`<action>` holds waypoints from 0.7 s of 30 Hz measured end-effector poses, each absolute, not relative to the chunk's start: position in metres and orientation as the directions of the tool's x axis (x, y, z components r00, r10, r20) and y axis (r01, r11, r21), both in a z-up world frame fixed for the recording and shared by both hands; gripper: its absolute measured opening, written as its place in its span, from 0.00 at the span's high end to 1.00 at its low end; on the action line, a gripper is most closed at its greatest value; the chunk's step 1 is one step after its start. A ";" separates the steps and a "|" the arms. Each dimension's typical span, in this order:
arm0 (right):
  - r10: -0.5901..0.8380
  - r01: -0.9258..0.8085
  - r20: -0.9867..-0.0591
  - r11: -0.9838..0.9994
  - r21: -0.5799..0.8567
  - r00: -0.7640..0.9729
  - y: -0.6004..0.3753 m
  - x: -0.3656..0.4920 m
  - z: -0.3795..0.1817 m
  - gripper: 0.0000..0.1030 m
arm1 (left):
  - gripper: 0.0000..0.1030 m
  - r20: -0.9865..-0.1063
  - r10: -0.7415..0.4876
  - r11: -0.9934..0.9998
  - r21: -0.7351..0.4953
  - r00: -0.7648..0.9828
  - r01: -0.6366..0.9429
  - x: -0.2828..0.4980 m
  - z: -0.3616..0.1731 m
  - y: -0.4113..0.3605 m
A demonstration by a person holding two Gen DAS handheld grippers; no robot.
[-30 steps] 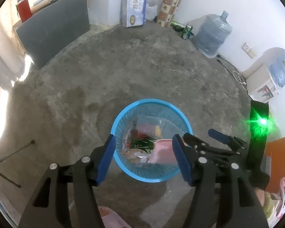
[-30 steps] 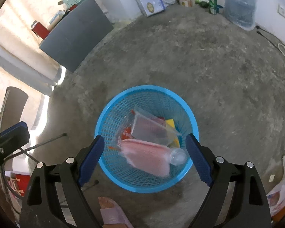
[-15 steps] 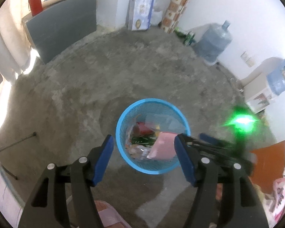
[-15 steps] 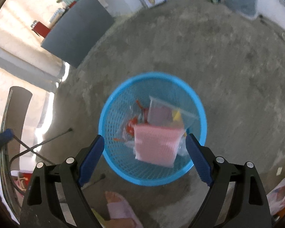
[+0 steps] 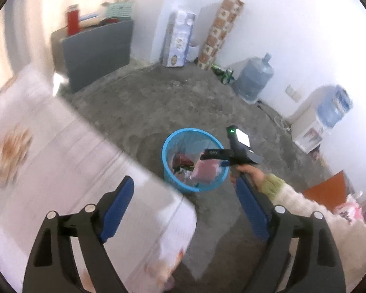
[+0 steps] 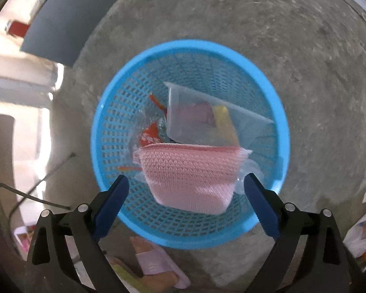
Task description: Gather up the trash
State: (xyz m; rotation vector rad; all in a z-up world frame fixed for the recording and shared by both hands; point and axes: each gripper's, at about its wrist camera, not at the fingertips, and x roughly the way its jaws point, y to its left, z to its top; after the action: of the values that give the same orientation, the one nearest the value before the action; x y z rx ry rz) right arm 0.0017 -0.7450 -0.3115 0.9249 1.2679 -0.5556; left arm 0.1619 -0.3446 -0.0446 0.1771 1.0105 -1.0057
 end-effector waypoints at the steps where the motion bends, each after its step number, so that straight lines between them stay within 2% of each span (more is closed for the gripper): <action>1: 0.123 0.799 -0.967 0.545 0.253 0.223 -0.744 0.006 -0.317 0.12 | 0.18 -0.767 -0.625 0.573 -0.322 0.148 0.754 0.160 -0.045 -0.332; 3: 0.124 0.806 -0.970 0.540 0.242 0.208 -0.742 0.006 -0.325 0.13 | 0.17 -0.761 -0.630 0.606 -0.356 0.155 0.711 0.156 -0.048 -0.305; 4: 0.127 0.811 -0.971 0.533 0.240 0.204 -0.742 0.008 -0.328 0.24 | 0.17 -0.769 -0.619 0.632 -0.366 0.161 0.683 0.154 -0.053 -0.288; 5: 0.126 0.818 -0.973 0.526 0.231 0.194 -0.742 0.008 -0.331 0.25 | 0.17 -0.775 -0.609 0.650 -0.366 0.168 0.666 0.152 -0.056 -0.277; 10: 0.062 0.793 -0.979 0.577 0.196 0.197 -0.730 0.008 -0.314 0.27 | 0.17 -0.809 -0.548 0.720 -0.327 0.212 0.612 0.145 -0.072 -0.239; 17: 0.012 0.704 -0.967 0.683 0.195 0.256 -0.702 0.019 -0.257 0.26 | 0.17 -0.798 -0.573 0.704 -0.360 0.189 0.613 0.142 -0.081 -0.228; 21: 0.023 0.704 -0.965 0.679 0.208 0.262 -0.702 0.044 -0.255 0.22 | 0.17 -0.793 -0.589 0.687 -0.389 0.157 0.614 0.144 -0.089 -0.230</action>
State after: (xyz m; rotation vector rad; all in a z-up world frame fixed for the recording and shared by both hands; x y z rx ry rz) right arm 0.0437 -0.7023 -0.2551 0.7162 1.2364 -0.5179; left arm 0.1438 -0.2299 -0.0889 0.0262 1.1209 -0.8612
